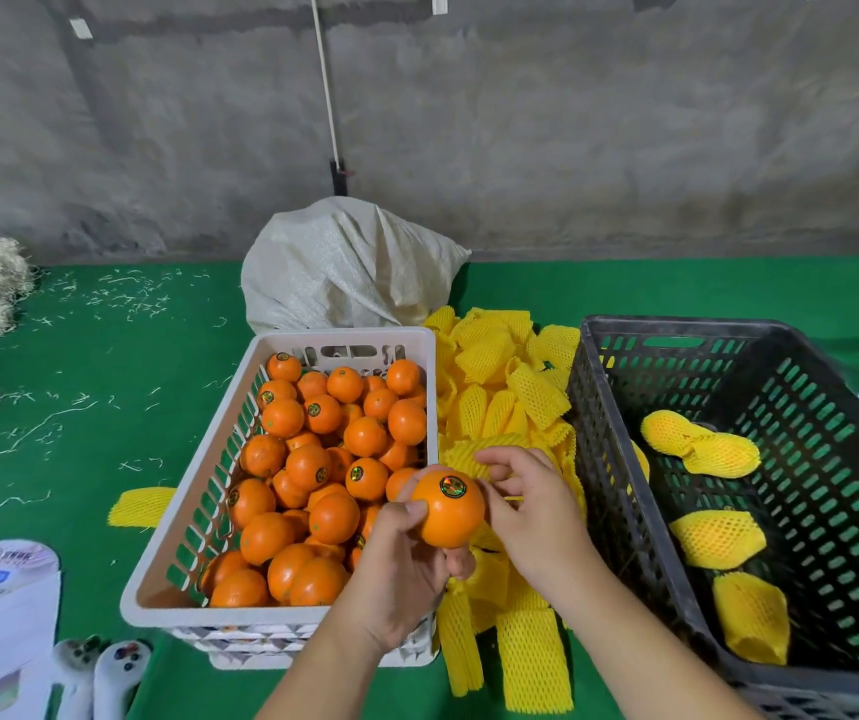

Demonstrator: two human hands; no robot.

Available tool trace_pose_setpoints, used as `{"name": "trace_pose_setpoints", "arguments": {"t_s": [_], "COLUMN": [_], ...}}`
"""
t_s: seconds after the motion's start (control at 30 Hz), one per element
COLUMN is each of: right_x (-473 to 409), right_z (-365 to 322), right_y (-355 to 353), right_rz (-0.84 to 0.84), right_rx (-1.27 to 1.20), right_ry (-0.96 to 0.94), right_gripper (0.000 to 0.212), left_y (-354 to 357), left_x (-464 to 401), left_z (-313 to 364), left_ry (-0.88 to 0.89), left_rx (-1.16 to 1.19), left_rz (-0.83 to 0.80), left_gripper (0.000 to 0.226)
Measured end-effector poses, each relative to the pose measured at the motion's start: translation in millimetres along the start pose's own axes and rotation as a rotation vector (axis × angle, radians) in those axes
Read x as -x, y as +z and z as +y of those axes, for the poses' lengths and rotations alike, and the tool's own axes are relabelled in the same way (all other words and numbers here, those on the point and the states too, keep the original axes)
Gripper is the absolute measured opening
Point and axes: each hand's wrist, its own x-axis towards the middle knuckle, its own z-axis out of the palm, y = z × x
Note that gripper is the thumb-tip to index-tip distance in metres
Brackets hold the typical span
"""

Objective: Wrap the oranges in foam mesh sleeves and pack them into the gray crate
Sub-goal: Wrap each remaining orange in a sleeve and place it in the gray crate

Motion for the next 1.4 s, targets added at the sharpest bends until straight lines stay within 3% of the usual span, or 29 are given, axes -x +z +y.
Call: {"name": "trace_pose_setpoints", "arguments": {"t_s": [0.1,0.2,0.27,0.4,0.47,0.67,0.8,0.87,0.93,1.03,1.1,1.17,1.27,1.33,1.4], "right_x": [7.9,12.7,15.0,21.0,22.0,26.3,34.4,37.2,40.3,45.1,45.2,41.2,33.9,33.2,37.5], "right_z": [0.1,-0.9,-4.2,-2.9,-1.1,-6.6,-21.3,-26.0,-29.1,-29.2,-27.6,-27.7,-31.6,-36.3,-43.8], "right_y": [-1.2,-3.3,-3.5,-4.1,-7.1,-9.6,-7.7,-6.7,-1.3,8.5,6.8,-1.5,-14.6,-17.4,-14.8], "right_rz": [0.001,0.080,0.093,0.091,0.115,0.162,0.130,0.071,-0.051,-0.163,-0.162,-0.131,-0.095,-0.082,-0.085], "right_rx": [0.244,0.424,0.451,0.400,0.320,0.057,-0.101,-0.138,-0.127,0.004,0.087,0.091,0.085,0.092,0.099], "right_ry": [-0.185,-0.382,-0.411,-0.400,-0.352,-0.237,-0.226,-0.226,-0.216,-0.235,-0.255,-0.255,-0.273,-0.314,-0.358], "right_gripper": [0.039,0.028,0.023,0.016,0.010,0.020,0.032,0.025,0.022,0.032,0.048,0.048,0.031,0.024,0.021], "left_y": [6.9,14.7,18.4,19.2,19.5,23.3,21.2,21.2,23.0,17.7,13.5,7.8,3.9,3.9,4.7], "left_x": [6.2,8.9,7.5,7.5,9.6,13.4,17.1,17.9,18.0,16.8,17.4,17.0,20.2,22.4,21.1], "left_z": [0.8,-3.5,-7.9,-10.1,-9.7,-12.0,-13.7,-12.3,-9.3,-6.6,-7.2,-8.4,-2.1,1.8,-0.6], "left_ry": [0.010,0.042,0.075,0.055,0.043,0.098,0.167,0.197,0.181,0.140,0.135,0.138,0.141,0.159,0.207], "left_rx": [0.008,-0.033,-0.107,-0.107,-0.059,-0.220,-0.332,-0.369,-0.308,-0.029,-0.017,-0.073,-0.319,-0.533,-0.600], "left_rz": [-0.019,-0.030,0.028,0.098,0.097,0.079,0.199,0.282,0.333,0.207,0.123,0.083,0.124,0.192,0.257], "left_gripper": [0.081,0.096,0.090,0.054,0.047,0.045,0.065,0.056,0.037,0.051,0.058,0.061,0.062,0.054,0.043]}}
